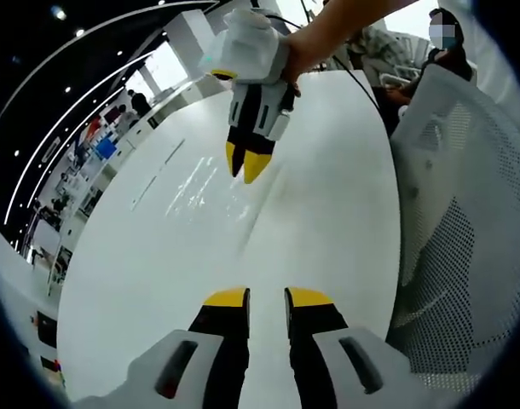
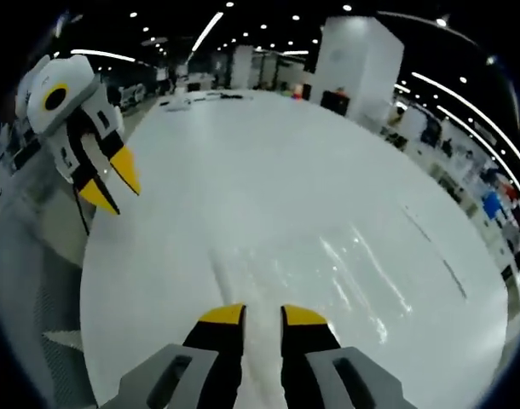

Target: Open the resealable bag by pulling the two sides of the seal apart until the entire bag opening is separated and visibly accessible.

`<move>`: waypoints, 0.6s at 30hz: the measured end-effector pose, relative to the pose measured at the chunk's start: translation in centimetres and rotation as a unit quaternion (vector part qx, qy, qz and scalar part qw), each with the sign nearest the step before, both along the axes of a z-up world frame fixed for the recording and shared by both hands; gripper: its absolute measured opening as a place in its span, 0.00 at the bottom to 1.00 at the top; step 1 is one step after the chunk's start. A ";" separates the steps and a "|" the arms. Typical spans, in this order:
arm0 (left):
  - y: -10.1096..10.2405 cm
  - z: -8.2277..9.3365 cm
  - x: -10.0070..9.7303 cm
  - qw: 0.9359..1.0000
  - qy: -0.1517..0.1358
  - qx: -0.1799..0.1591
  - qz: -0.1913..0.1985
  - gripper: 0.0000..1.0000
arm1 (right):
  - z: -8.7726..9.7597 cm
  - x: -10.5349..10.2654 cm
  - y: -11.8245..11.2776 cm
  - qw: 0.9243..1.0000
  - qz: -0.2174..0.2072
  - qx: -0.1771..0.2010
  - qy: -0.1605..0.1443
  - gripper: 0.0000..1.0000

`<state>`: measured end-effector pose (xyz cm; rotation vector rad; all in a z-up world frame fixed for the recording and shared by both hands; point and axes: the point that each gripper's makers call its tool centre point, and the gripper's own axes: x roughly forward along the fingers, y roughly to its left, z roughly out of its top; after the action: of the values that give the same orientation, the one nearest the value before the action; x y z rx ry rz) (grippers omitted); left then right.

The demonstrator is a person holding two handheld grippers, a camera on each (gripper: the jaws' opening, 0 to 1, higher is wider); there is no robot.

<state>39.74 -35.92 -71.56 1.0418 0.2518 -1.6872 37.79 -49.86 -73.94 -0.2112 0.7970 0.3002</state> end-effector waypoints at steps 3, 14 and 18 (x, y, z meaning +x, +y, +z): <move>0.0 0.1 -0.1 1.000 0.009 -0.003 0.007 0.15 | 0.1 -0.3 0.4 1.000 -0.011 0.025 0.000 0.23; 0.4 0.1 0.3 0.999 0.020 -0.008 0.024 0.19 | 0.0 -2.0 1.1 0.997 -0.042 0.060 -0.009 0.44; 0.4 0.3 0.2 0.997 0.061 -0.014 0.055 0.25 | 0.3 -2.2 0.4 0.995 -0.067 0.067 -0.017 0.52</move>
<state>39.90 -35.53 -71.22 0.8894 0.3562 -1.6523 35.55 -49.47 -73.60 -0.0372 0.7500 0.2213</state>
